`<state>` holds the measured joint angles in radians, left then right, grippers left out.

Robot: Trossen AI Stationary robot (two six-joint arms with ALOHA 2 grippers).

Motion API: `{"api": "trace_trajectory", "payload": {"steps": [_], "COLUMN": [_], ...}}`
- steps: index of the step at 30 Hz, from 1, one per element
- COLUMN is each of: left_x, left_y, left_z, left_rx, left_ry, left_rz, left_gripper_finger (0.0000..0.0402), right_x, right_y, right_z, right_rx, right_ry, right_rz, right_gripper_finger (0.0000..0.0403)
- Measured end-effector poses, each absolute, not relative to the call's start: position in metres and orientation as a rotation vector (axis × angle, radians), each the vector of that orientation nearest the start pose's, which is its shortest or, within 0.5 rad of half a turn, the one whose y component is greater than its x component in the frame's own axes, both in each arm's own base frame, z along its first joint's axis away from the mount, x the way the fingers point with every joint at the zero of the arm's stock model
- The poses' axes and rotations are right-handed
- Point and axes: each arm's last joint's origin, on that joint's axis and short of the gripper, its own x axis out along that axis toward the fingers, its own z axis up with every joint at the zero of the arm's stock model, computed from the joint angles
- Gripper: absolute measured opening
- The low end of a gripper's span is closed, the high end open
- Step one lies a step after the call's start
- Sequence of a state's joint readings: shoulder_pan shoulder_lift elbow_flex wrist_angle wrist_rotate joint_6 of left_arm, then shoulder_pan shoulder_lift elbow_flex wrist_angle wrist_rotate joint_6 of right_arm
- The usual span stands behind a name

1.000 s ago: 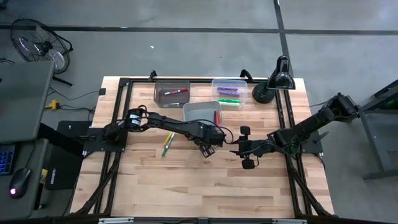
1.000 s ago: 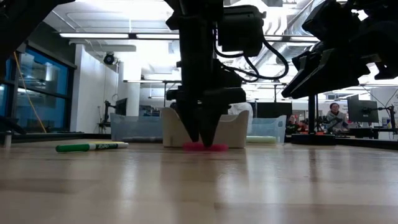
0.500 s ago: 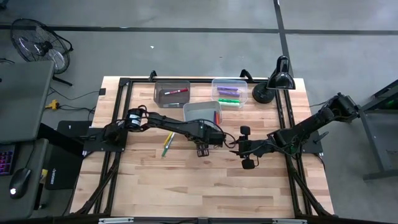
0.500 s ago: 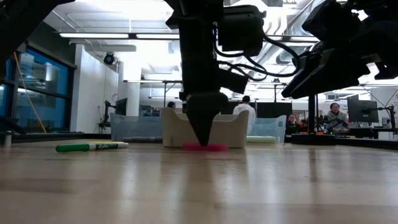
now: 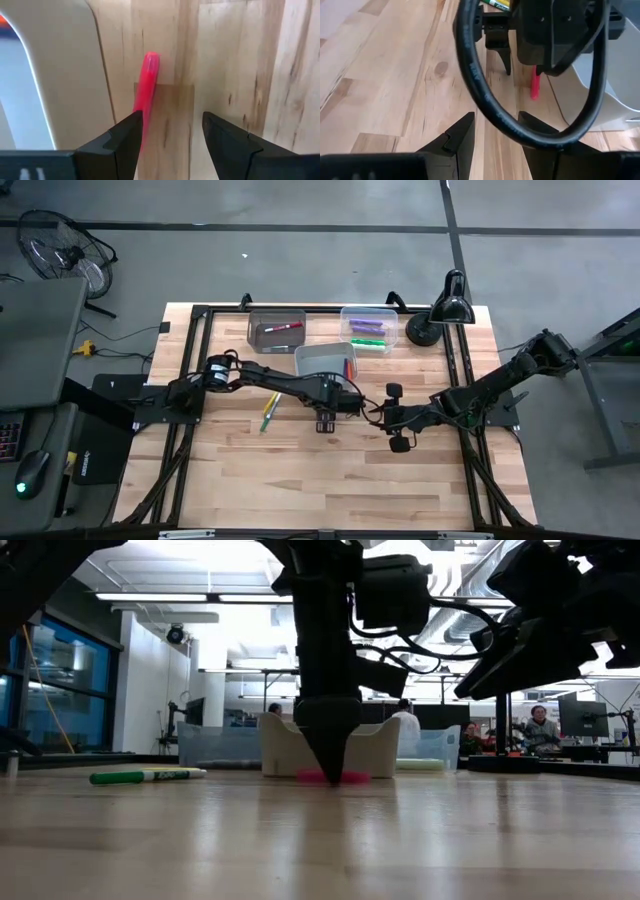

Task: Pick & Place Markers
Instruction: Put the pink pen into the gray bin

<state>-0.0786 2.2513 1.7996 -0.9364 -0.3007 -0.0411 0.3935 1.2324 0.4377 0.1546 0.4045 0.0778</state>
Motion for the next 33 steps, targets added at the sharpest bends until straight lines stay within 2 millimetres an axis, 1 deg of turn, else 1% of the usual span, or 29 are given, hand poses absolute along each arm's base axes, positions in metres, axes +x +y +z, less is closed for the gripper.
{"api": "trace_trajectory", "payload": {"steps": [10, 19, 22, 27, 30, 33], "left_x": [0.449, 0.448, 0.449, 0.451, 0.452, 0.453], "left_y": [-0.03, -0.031, -0.027, -0.02, -0.016, -0.011], "left_z": [0.161, 0.162, 0.162, 0.162, 0.162, 0.161], "left_rx": [0.246, 0.326, 0.358, 0.363, 0.323, 0.291], "left_ry": [1.365, 1.365, 1.365, 1.357, 1.355, 1.36], "left_rz": [0.199, 0.231, 0.24, 0.225, 0.164, 0.141], "left_gripper_finger": [0.0202, 0.0202, 0.0202, 0.0202, 0.0202, 0.0202], "right_x": [0.21, 0.209, 0.209, 0.209, 0.209, 0.209], "right_y": [0.076, 0.075, 0.075, 0.076, 0.076, 0.076], "right_z": [0.163, 0.163, 0.163, 0.163, 0.162, 0.162], "right_rx": [-0.176, -0.191, -0.191, -0.189, -0.188, -0.188], "right_ry": [0.595, 0.596, 0.596, 0.598, 0.6, 0.6], "right_rz": [-0.002, 0.003, 0.003, 0.01, 0.014, 0.014], "right_gripper_finger": [0.0139, 0.0139, 0.0139, 0.0139, 0.0139, 0.0139]}}
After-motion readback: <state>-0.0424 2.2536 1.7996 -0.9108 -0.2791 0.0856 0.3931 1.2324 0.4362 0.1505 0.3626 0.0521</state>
